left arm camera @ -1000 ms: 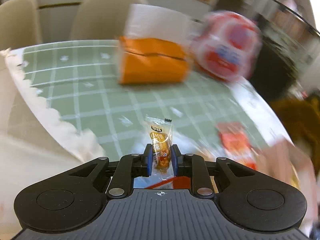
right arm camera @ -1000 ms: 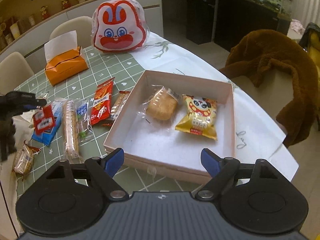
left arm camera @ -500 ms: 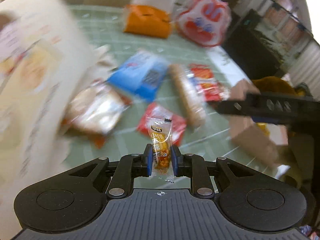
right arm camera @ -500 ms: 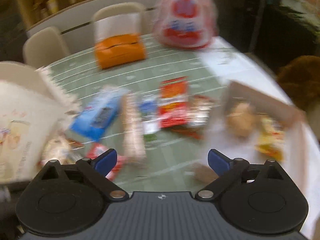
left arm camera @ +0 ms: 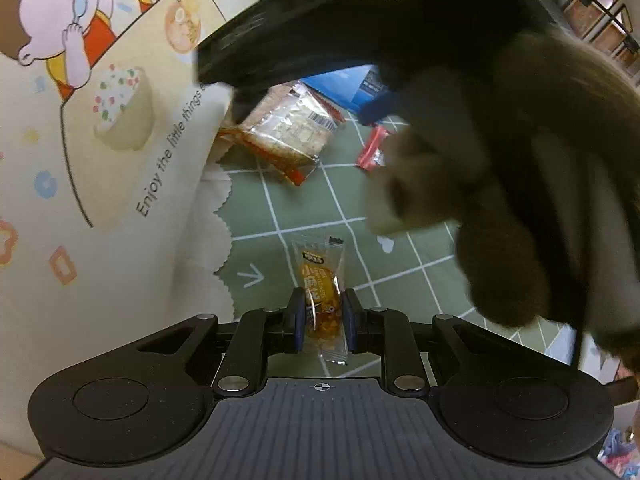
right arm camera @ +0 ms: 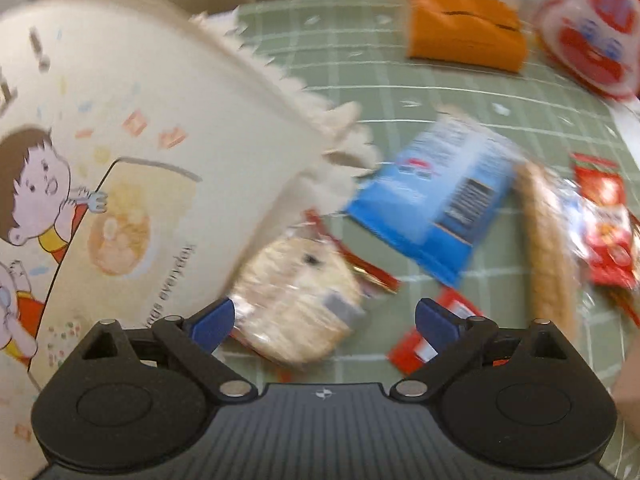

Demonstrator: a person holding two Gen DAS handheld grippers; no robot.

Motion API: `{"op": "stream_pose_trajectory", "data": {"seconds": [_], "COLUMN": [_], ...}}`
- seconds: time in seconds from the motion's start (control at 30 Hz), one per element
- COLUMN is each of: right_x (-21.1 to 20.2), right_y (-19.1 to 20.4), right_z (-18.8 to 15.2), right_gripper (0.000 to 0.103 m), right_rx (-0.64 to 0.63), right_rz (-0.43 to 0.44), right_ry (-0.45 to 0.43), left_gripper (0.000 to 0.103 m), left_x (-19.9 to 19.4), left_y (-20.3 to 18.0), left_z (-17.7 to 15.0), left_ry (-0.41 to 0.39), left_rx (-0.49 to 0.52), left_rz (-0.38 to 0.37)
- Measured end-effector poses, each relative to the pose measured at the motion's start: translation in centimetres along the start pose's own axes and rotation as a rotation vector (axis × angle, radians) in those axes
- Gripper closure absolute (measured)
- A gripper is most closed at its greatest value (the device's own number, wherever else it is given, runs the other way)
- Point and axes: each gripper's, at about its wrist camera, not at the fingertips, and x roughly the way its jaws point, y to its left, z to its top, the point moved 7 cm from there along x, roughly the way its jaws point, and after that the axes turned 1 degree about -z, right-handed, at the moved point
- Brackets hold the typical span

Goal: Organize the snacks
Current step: 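Grasp the round rice cracker bag with the right tool while left holds the candy packet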

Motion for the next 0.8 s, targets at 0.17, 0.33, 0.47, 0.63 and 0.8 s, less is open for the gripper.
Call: {"op": "stream_pose_trajectory", "data": {"seconds": [0.17, 0.33, 0.47, 0.63, 0.8], "right_x": [1.1, -0.8, -2.4, -4.0, -4.9], "right_y": [0.7, -1.4, -4.5, -8.7, -11.4], "right_z": [0.4, -0.4, -2.1, -4.9, -5.4], "right_gripper": [0.009, 0.044, 0.059, 0.059, 0.058], "right_rx": [-0.037, -0.024, -0.013, 0.045, 0.12], "right_rz": [-0.042, -0.033, -0.069, -0.122, -0.151], "right_ry": [0.003, -0.015, 0.007, -0.002, 0.0], "left_gripper": [0.08, 0.08, 0.08, 0.08, 0.08], "left_x": [-0.1, 0.3, 0.8, 1.6, 2.2], "left_y": [-0.2, -0.9, -2.3, -3.4, -3.8], "left_z": [0.0, 0.2, 0.7, 1.2, 2.0], "left_ry": [0.003, 0.026, 0.039, 0.056, 0.053], "left_rx": [0.009, 0.036, 0.077, 0.107, 0.101], "left_rz": [-0.012, -0.047, -0.07, -0.09, -0.101]}}
